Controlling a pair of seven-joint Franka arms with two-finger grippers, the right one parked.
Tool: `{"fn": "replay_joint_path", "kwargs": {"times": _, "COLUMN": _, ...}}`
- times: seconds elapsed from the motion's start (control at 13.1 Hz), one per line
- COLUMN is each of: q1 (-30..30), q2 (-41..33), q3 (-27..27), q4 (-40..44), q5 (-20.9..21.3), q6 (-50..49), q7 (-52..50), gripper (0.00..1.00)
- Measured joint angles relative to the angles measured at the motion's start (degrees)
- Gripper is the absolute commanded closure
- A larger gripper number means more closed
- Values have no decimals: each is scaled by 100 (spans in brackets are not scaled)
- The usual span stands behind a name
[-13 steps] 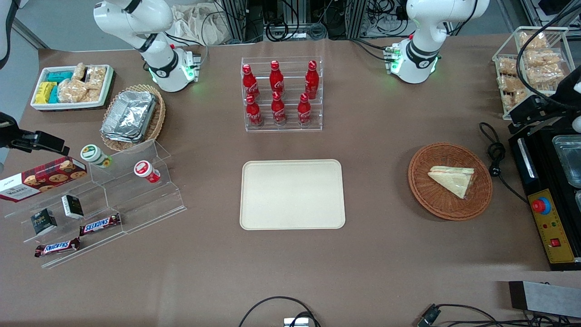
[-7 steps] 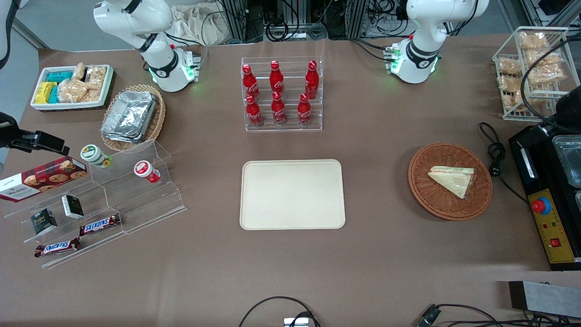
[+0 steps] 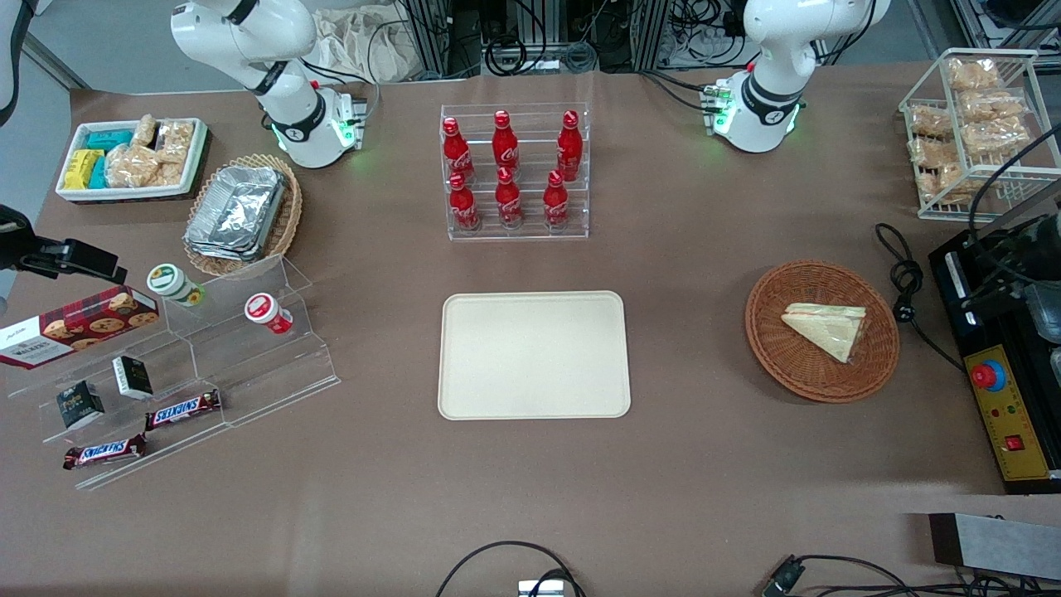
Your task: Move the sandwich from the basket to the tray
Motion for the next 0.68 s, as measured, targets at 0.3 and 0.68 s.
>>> {"fn": "replay_joint_path", "kwargs": {"times": 0.3, "q1": -6, "q2": -197, "q3": -27, "q4": -1409, "q5": -27, "q6": 1602, "q7": -284, "gripper": 0}}
{"fn": "replay_joint_path", "kwargs": {"times": 0.68, "q1": -57, "q2": -186, "q3": -61, "q4": -2373, "q5": -83, "q6": 2913, "q7": -397, "gripper": 0}}
